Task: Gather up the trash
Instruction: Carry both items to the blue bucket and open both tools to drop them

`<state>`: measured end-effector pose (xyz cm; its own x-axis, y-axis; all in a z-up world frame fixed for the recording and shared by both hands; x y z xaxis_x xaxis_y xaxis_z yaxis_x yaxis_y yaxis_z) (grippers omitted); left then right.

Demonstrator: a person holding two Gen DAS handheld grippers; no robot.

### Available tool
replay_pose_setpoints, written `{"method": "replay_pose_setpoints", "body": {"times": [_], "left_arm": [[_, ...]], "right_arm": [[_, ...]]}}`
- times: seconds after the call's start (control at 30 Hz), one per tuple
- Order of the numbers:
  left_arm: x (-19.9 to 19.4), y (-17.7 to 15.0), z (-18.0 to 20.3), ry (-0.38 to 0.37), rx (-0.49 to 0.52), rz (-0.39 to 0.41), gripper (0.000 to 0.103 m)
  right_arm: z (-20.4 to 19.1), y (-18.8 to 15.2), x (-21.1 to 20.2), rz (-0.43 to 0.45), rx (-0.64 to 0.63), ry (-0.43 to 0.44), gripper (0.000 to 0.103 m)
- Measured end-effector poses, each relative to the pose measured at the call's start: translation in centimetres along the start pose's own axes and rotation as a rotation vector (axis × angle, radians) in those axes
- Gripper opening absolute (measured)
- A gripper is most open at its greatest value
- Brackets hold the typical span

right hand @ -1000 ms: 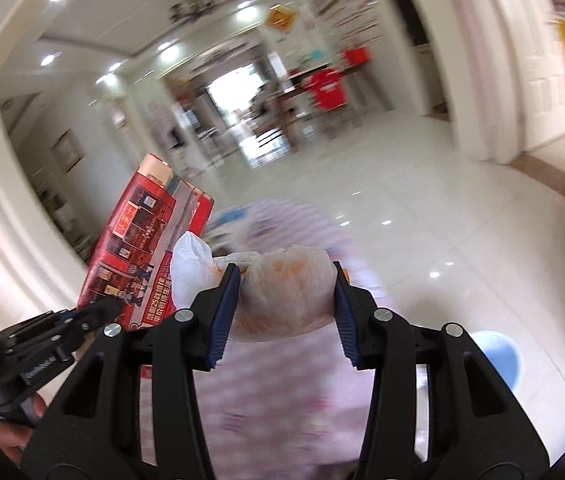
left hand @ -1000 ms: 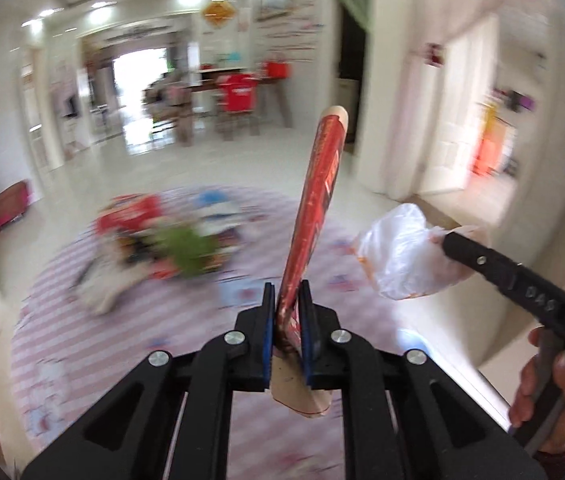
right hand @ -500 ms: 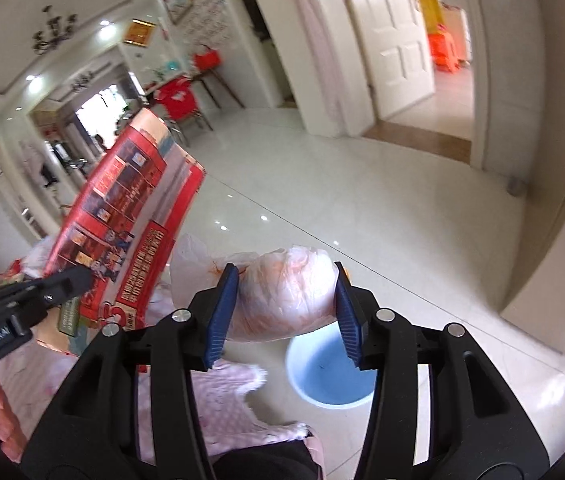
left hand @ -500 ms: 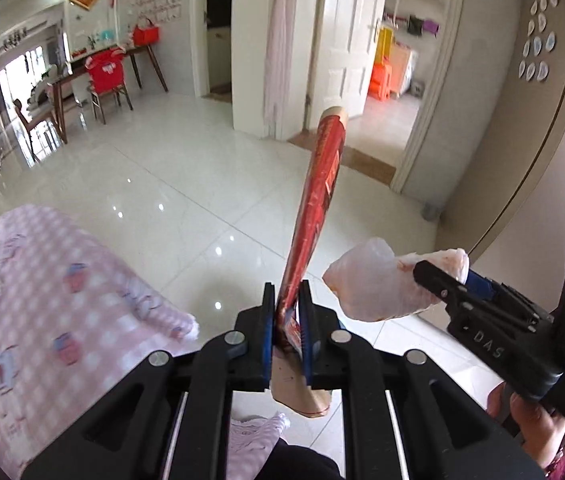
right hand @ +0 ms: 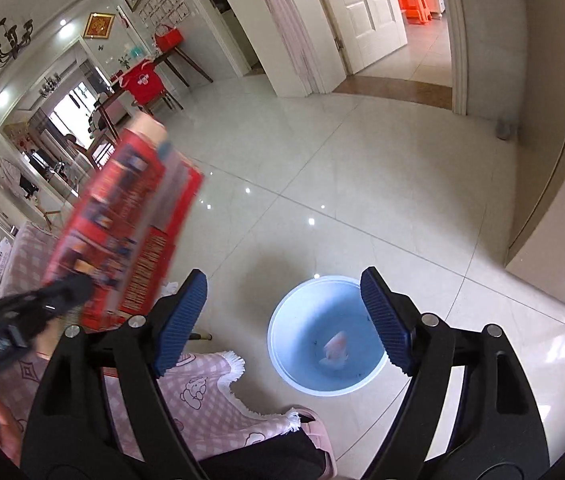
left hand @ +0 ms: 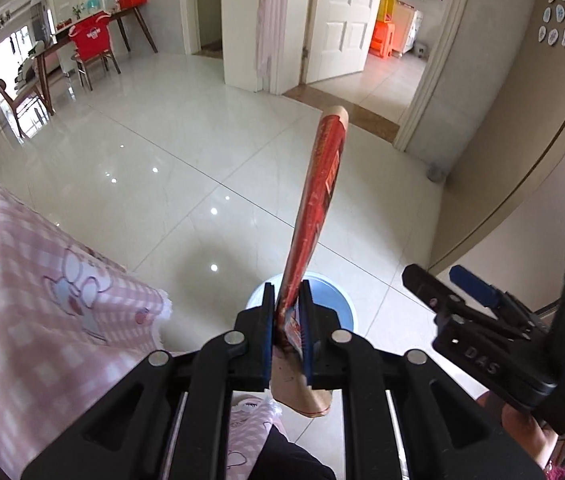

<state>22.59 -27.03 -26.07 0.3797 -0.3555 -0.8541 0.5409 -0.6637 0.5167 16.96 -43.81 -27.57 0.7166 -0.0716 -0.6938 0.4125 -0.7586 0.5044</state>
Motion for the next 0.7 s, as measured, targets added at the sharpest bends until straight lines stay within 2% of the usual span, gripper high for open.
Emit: {"method": "replay_pose_setpoints", "body": {"times": [0.27,0.3,0.47,0.53,0.6,0.63,0.67,0.7], "left_arm": [[1.8,0.0,1.3,-0.047,0.007,-0.026,0.012],[1.6,-0.6,1.4,-0.053,0.008,-0.025,0.012],[1.4,0.3,2.0,-0.071,0.024,-0.006,0.012],[1.6,0.7,2.2,-0.079,0.024,0.006,0.016],[1.6,1.3,2.4,-0.088,0.023,0.022,0.037],[1.7,1.5,2.4,-0.074,0.018,0.030,0.069],[1.7,1.4,2.2,-0.055,0.013,0.038,0.080],[1.5,1.3,2.1,-0.042,0.009,0.048,0.080]], "right_arm": [[0.2,0.6,-3.5,0.107,0.015,0.027,0.078],[0.3,0.9,-3.6,0.120,0.019,0.032,0.078],[0.9,1.2,-5.1,0.181,0.048,0.053,0.078],[1.0,1.3,-5.6,0.204,0.059,0.059,0.079],[1.3,1.1,-6.2,0.228,0.073,0.068,0.079],[1.4,1.3,-6.5,0.242,0.081,0.073,0.079],[1.6,1.5,-6.5,0.247,0.084,0.075,0.079],[1.6,1.6,-6.7,0.251,0.085,0.076,0.079]]}}
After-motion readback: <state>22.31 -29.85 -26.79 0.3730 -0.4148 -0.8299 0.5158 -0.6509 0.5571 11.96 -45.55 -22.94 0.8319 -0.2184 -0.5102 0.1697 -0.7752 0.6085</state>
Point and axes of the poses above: each gripper's, at about its wrist camera, not at the fingertips, and x roughly the way its jaws point, z to its right, y to its top, the point moved 2 cm from there along x, roughly the way its jaws point, and after that the axes turned 14 degrees about x, right-handed, at the moved point
